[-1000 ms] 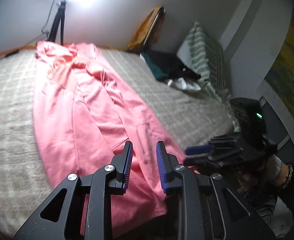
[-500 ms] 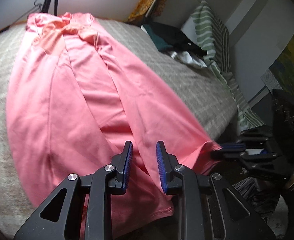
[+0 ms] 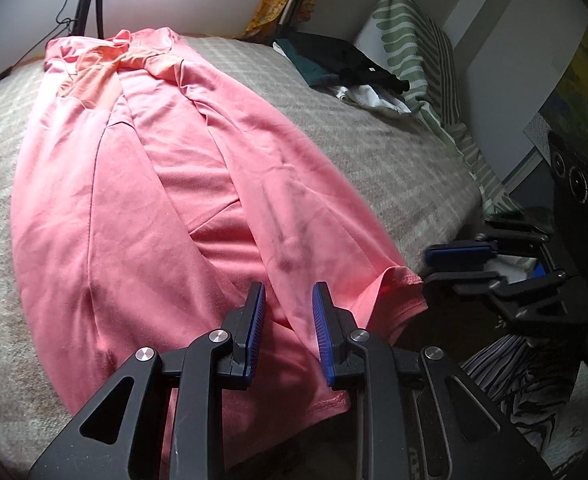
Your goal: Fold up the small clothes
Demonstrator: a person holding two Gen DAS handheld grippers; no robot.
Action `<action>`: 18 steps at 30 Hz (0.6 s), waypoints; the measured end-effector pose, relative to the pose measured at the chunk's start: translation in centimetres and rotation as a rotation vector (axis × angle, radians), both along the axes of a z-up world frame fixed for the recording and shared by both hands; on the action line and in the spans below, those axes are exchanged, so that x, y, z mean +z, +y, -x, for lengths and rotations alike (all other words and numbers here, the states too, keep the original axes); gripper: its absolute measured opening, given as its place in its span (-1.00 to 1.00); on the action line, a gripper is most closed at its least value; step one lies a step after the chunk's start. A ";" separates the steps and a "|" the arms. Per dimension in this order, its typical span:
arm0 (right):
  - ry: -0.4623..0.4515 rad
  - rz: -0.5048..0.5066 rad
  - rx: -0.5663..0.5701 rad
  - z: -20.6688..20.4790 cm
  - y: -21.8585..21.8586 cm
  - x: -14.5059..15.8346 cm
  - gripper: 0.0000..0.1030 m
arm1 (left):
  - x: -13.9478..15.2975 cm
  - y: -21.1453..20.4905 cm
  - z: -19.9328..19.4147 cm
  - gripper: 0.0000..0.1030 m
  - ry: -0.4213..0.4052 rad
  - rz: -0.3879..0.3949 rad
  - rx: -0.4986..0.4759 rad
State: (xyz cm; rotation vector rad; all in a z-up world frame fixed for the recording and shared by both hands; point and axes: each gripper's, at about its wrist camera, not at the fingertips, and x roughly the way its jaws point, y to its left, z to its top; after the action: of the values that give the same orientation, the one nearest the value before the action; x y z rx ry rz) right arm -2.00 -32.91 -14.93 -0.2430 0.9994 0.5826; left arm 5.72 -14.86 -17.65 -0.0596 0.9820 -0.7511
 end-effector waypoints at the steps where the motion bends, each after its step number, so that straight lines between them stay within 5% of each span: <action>1: -0.006 0.015 0.017 -0.3 0.6 -0.3 -0.50 | 0.0 0.1 0.0 -0.57 0.000 0.000 -0.001; 4: -0.016 0.094 0.041 -1.1 2.0 -1.6 -0.47 | -0.1 0.2 0.1 -0.57 0.002 0.006 0.004; 6: 0.009 0.098 0.049 -1.3 2.1 -2.2 -0.85 | -0.1 0.4 0.1 -0.57 0.006 0.012 0.007; 9: -0.017 0.094 0.063 -0.2 2.0 -1.0 -0.98 | 0.0 0.8 0.0 -0.57 0.020 0.032 0.026; 16: 0.060 0.090 0.157 0.9 1.5 0.2 -0.92 | -0.3 1.0 0.6 -0.47 0.077 0.092 0.053; 18: 0.058 0.068 0.155 0.4 1.2 0.8 -0.66 | -0.3 0.8 0.8 -0.47 0.074 0.094 0.051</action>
State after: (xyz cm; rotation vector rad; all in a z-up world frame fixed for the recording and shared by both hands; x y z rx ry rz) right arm -2.44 -31.70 -14.17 -0.3685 1.0635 0.7006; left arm 4.90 -14.04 -17.98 -0.1949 1.0119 -0.7523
